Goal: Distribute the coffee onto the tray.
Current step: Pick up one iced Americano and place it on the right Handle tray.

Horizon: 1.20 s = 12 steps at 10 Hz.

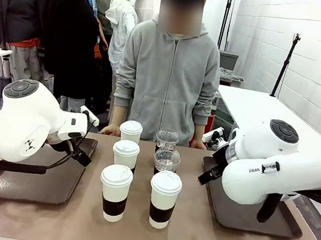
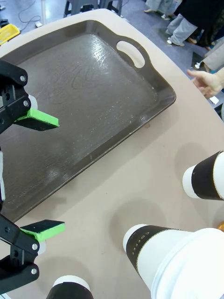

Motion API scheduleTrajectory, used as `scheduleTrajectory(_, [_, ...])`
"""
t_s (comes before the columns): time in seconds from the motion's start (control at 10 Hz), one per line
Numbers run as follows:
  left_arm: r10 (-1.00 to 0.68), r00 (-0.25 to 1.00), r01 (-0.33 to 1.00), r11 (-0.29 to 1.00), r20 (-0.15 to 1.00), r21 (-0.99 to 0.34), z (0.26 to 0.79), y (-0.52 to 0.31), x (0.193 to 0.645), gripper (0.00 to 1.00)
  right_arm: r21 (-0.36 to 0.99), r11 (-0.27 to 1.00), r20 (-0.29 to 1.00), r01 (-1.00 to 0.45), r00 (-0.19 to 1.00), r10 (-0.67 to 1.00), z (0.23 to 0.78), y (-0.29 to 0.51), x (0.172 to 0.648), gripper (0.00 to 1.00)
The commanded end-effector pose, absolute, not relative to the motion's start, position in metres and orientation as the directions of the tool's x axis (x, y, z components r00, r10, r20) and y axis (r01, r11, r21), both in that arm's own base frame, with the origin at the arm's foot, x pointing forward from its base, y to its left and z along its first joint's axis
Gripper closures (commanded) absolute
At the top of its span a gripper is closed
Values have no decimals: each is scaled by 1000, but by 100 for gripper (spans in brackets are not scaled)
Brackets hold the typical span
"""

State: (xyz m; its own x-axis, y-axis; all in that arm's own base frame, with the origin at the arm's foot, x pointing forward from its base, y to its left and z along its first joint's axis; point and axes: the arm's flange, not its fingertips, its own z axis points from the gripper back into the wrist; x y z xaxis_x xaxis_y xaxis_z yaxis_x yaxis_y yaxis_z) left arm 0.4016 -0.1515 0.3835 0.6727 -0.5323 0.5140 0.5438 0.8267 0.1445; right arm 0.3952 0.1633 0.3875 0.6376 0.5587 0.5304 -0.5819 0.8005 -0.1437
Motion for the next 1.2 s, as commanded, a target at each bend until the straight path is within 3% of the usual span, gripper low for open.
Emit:
scheduleTrajectory(0.0, [-519, 678, 536, 834, 521, 134, 394, -153, 399, 0, -135, 816, 557, -562, 638, 532, 400, 160, 398, 0])
scheduleTrajectory(0.7, [-568, 571, 537, 804, 592, 254, 498, -159, 393, 0, -152, 808, 667, -569, 545, 509, 482, 146, 389, 0])
scheduleTrajectory(0.9, [-548, 565, 548, 808, 616, 216, 499, -150, 395, 0, -95, 787, 691, -609, 529, 492, 488, 139, 390, 0])
scheduleTrajectory(1.1, [-562, 488, 650, 744, 668, 152, 505, -138, 390, 0, -20, 756, 722, -654, 514, 463, 493, 123, 386, 0])
